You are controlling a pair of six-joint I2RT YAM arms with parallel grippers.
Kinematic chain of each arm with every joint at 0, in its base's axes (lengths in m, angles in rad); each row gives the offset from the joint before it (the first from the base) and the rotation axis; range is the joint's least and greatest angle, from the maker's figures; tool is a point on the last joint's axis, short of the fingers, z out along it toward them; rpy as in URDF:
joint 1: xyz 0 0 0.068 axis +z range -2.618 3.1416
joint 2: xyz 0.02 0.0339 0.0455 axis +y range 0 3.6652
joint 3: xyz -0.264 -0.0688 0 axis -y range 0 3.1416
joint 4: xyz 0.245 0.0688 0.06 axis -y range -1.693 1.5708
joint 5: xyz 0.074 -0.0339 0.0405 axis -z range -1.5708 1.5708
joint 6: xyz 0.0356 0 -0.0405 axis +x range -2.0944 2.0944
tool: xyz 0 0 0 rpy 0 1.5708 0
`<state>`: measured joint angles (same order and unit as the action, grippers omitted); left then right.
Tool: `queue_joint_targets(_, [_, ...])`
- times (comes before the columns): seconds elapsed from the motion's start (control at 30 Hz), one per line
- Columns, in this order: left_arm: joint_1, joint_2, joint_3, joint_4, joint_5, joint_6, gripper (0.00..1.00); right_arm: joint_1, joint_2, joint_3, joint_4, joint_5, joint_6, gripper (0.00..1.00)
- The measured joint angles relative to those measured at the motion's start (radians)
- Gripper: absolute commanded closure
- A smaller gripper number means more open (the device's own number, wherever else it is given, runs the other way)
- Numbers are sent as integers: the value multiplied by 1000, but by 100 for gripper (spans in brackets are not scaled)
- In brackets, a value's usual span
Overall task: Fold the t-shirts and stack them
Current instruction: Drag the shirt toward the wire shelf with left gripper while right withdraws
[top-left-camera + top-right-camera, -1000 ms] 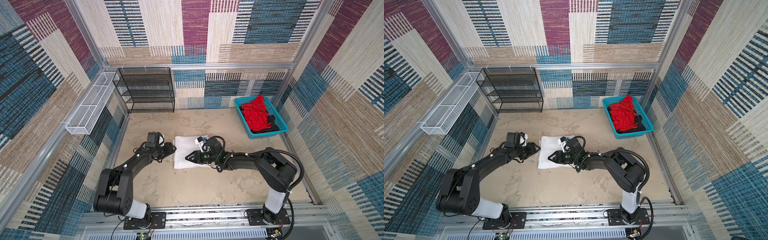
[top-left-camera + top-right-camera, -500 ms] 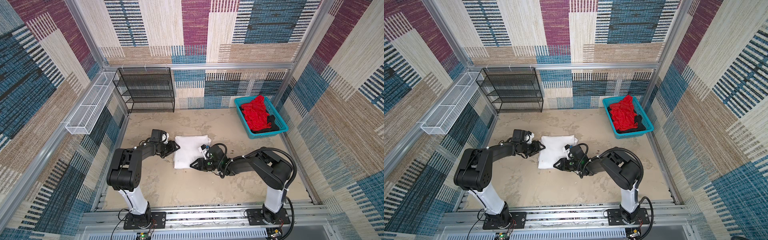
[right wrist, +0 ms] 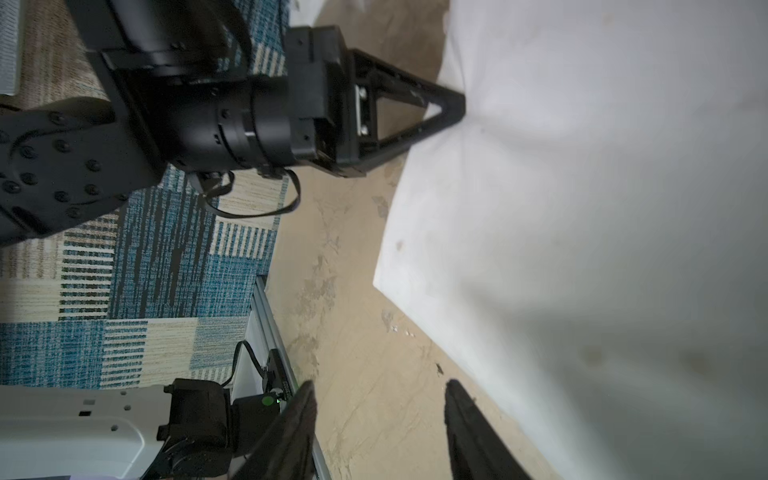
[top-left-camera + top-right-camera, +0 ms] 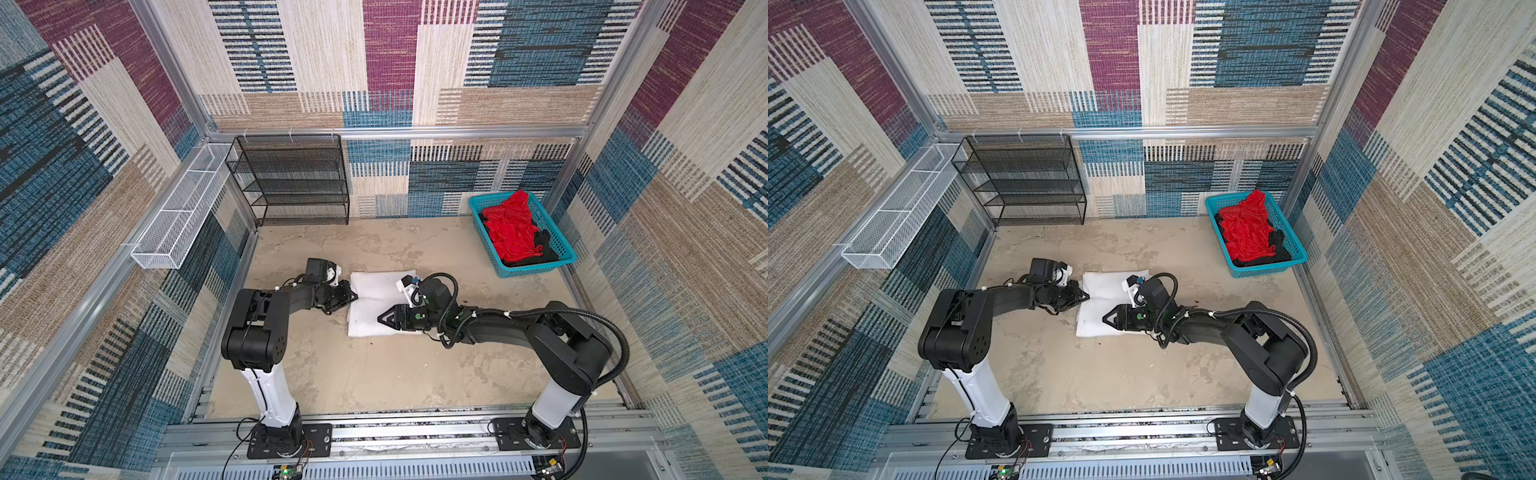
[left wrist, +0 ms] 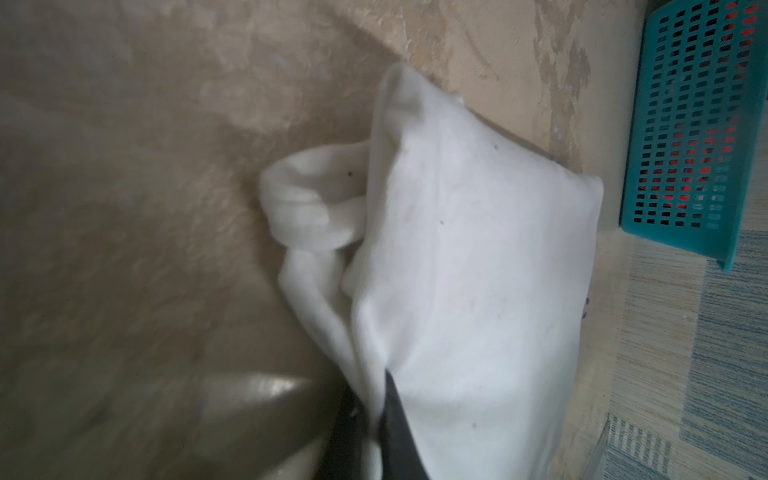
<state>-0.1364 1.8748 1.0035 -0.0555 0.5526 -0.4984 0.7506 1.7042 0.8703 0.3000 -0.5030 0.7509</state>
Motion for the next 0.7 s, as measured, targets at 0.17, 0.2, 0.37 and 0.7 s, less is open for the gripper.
queue_joint_targets(0.17, [-19,27,129,-104,-14,1,100,-2,-74,48,-77,52,-71,1])
queue_joint_targets(0.2, [-23,35,162,-126,-25,5,100,-2,-87,50,-87,63,-88,1])
queue_joint_targets(0.37, [-23,89,343,-274,-89,54,100,-2,-123,64,-146,113,-144,1])
queue_joint_targets(0.7, [21,233,732,-549,-286,179,100,-4,-161,15,-194,148,-191,1])
